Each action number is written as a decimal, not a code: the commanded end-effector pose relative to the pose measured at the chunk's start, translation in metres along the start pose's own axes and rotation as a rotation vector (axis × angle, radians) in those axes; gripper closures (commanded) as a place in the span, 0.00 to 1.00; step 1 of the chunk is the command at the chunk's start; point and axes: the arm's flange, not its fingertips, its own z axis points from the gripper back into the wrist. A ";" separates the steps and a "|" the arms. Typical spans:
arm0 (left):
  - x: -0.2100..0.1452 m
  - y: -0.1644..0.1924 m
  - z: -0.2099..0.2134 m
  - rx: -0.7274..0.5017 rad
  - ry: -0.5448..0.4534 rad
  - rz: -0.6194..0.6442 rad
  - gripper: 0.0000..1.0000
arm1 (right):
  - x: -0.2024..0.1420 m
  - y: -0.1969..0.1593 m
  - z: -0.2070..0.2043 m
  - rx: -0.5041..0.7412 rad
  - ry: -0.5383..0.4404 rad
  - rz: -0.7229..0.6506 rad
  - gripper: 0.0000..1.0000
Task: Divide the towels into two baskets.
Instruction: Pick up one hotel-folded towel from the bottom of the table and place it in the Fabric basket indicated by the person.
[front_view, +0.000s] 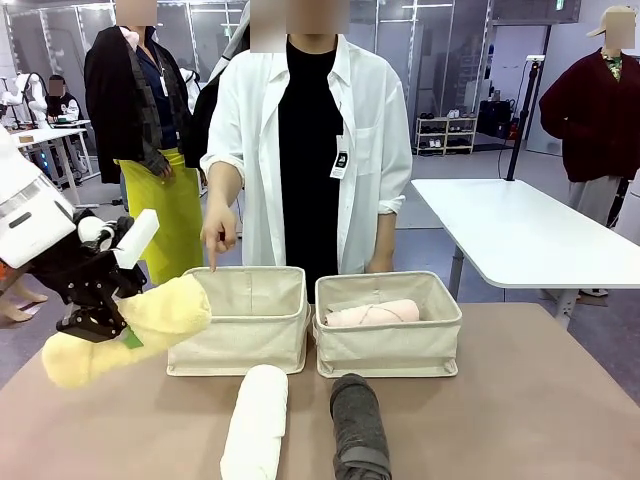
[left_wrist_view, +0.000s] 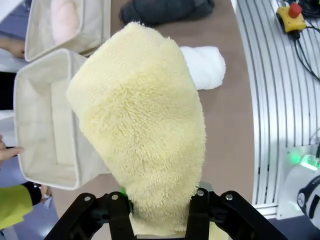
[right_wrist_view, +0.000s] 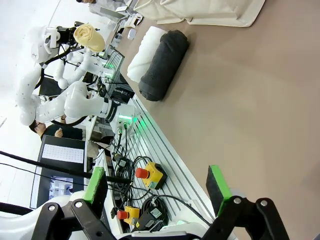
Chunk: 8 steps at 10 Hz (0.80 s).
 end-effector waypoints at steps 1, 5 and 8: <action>0.002 -0.002 0.005 0.017 -0.012 -0.028 0.60 | -0.001 0.002 -0.002 -0.001 -0.016 0.010 0.00; 0.026 0.098 -0.014 0.141 0.073 -0.249 0.60 | -0.001 0.002 -0.002 -0.001 -0.016 0.010 0.00; 0.051 0.174 -0.055 0.065 0.127 -0.318 0.60 | -0.001 0.002 -0.002 -0.001 -0.016 0.010 0.00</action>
